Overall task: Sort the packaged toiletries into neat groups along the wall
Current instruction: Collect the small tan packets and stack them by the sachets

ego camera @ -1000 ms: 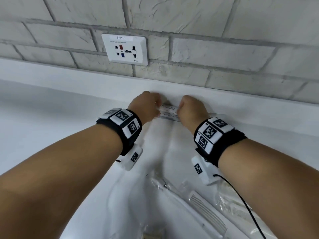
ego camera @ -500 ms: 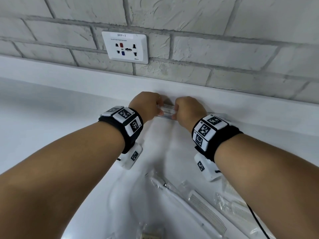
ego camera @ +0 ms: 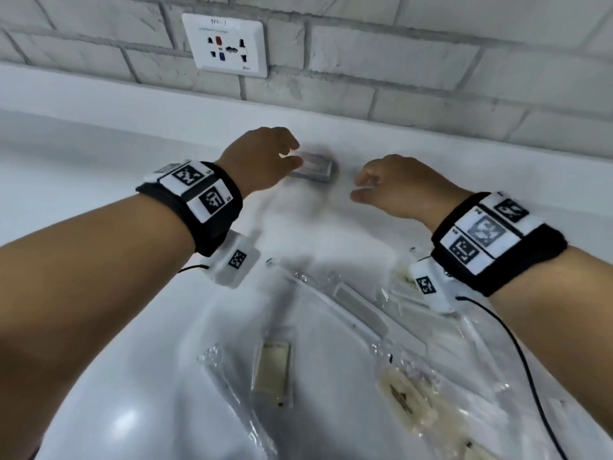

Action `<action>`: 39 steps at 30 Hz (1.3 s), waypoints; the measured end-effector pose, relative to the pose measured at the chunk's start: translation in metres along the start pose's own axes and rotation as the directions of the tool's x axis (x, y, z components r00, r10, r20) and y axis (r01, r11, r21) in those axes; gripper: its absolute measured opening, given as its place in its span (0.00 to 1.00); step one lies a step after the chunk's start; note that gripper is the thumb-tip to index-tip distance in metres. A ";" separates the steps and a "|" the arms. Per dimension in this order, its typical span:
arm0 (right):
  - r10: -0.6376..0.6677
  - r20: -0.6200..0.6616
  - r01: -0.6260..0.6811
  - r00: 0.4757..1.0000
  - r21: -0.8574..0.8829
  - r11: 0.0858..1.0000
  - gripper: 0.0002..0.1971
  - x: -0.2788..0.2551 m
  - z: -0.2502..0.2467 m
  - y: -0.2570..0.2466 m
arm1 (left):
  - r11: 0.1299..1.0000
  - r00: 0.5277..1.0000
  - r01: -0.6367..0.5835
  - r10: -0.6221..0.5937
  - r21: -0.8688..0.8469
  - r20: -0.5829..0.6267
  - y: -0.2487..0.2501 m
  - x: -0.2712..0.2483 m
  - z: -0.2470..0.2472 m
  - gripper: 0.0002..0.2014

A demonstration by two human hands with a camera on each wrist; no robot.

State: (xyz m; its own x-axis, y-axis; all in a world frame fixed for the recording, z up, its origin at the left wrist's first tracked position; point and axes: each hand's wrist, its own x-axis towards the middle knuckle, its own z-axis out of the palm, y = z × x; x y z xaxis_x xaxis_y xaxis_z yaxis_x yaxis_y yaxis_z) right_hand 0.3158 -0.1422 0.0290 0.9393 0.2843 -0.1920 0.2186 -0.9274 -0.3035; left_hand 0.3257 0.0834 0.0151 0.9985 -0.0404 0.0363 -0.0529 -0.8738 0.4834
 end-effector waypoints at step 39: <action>0.245 -0.049 -0.236 0.968 0.147 0.961 0.16 -0.274 0.042 0.055 | 0.874 0.809 -0.337 0.079 0.350 0.582 0.039 -0.214 0.061 0.20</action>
State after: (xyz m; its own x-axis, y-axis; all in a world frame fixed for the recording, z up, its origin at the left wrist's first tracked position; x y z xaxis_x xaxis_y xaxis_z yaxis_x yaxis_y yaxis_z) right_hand 0.0596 -0.2604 0.0257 0.9760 0.0361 -0.2148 -0.0502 -0.9222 -0.3834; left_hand 0.1110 0.0285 -0.0268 0.8108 -0.3841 -0.4416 -0.3788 -0.9196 0.1043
